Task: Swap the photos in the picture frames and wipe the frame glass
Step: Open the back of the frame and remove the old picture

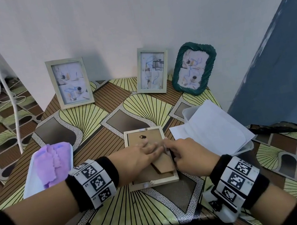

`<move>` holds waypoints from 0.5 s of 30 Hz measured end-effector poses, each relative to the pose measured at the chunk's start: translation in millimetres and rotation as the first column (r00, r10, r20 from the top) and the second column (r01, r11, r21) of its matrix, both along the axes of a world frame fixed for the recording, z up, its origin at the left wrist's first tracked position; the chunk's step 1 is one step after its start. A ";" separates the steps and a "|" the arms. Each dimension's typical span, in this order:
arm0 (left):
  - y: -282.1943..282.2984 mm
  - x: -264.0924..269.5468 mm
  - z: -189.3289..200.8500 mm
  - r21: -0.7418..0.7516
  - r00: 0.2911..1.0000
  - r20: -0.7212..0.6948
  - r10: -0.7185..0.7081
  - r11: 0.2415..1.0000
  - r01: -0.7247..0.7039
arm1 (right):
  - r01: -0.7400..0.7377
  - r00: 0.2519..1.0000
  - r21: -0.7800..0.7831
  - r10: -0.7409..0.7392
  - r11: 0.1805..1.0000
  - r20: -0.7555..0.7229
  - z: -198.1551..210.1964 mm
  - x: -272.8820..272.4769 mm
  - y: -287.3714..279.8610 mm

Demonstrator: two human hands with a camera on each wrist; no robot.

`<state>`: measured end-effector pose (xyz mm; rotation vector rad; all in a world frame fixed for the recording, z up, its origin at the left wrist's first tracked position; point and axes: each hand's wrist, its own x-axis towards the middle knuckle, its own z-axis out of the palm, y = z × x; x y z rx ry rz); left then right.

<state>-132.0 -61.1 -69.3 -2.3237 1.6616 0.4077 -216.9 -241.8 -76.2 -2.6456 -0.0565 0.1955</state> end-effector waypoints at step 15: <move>23.6 38.1 0.6 -0.338 0.914 -0.369 0.169 0.891 -0.302 | 0.074 0.997 -0.029 -0.075 0.997 -0.020 -4.0 0.7 4.5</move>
